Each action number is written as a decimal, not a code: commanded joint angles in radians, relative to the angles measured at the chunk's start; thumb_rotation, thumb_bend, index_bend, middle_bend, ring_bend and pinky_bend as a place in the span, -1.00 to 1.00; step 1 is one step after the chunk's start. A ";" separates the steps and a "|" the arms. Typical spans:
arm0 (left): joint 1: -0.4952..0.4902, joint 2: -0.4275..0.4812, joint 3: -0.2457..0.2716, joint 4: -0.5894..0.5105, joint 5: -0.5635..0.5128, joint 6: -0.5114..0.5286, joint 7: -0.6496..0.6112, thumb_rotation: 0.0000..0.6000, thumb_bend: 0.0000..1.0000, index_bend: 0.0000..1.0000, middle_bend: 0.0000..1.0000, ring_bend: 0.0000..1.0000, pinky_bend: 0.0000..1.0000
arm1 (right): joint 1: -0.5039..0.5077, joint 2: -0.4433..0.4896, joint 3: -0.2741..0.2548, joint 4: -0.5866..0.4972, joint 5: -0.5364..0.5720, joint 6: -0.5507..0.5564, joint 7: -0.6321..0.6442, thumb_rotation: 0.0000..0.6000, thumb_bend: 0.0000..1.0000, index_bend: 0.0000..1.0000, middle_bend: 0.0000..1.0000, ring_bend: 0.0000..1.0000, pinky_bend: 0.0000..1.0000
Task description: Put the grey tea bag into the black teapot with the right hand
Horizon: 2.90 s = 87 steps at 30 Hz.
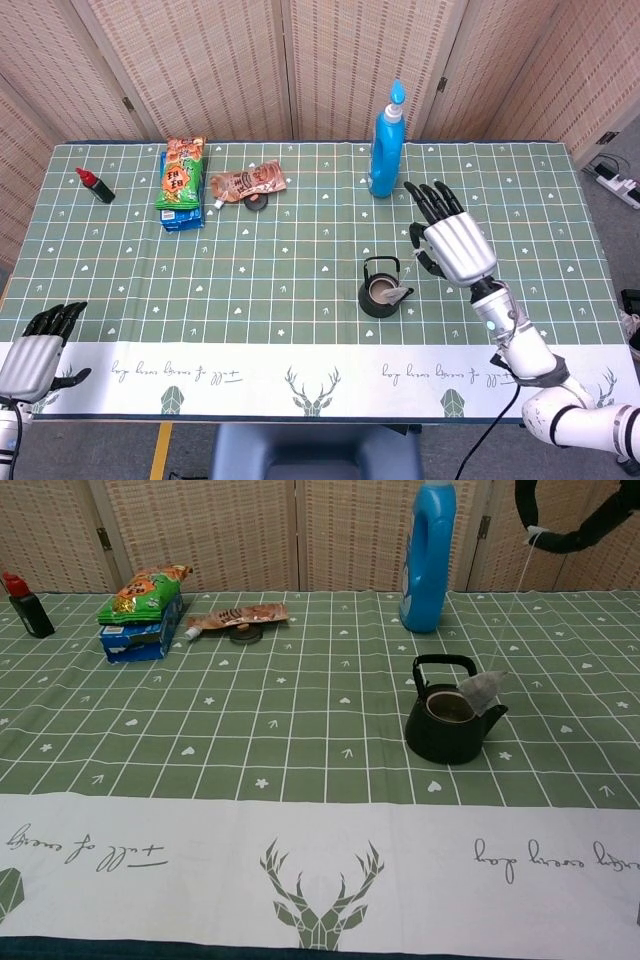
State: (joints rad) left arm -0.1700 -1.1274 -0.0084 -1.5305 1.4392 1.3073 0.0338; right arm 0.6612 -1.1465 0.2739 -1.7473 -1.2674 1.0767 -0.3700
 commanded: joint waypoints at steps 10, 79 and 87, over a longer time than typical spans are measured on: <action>0.001 0.014 -0.002 0.002 0.009 0.008 -0.034 1.00 -0.69 -1.00 -0.90 -0.91 -0.81 | 0.072 -0.091 -0.005 0.067 0.063 -0.056 -0.036 1.00 -0.20 0.16 -0.97 -0.97 -1.00; -0.002 0.004 0.006 -0.005 0.012 0.005 0.005 1.00 -0.69 -1.00 -0.90 -0.90 -0.80 | -0.111 0.118 -0.290 -0.176 -0.079 -0.033 -0.168 1.00 -0.20 -1.00 -1.00 -0.94 -1.00; 0.000 0.003 0.010 -0.011 0.019 0.010 0.015 1.00 -0.69 -1.00 -0.90 -0.90 -0.79 | -0.046 0.248 -0.266 -0.331 0.046 -0.168 -0.140 1.00 -0.20 -1.00 -1.00 0.85 0.61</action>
State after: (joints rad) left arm -0.1700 -1.1240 0.0009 -1.5406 1.4578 1.3173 0.0464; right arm 0.5858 -0.9423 -0.0061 -2.0311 -1.2822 0.9554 -0.5156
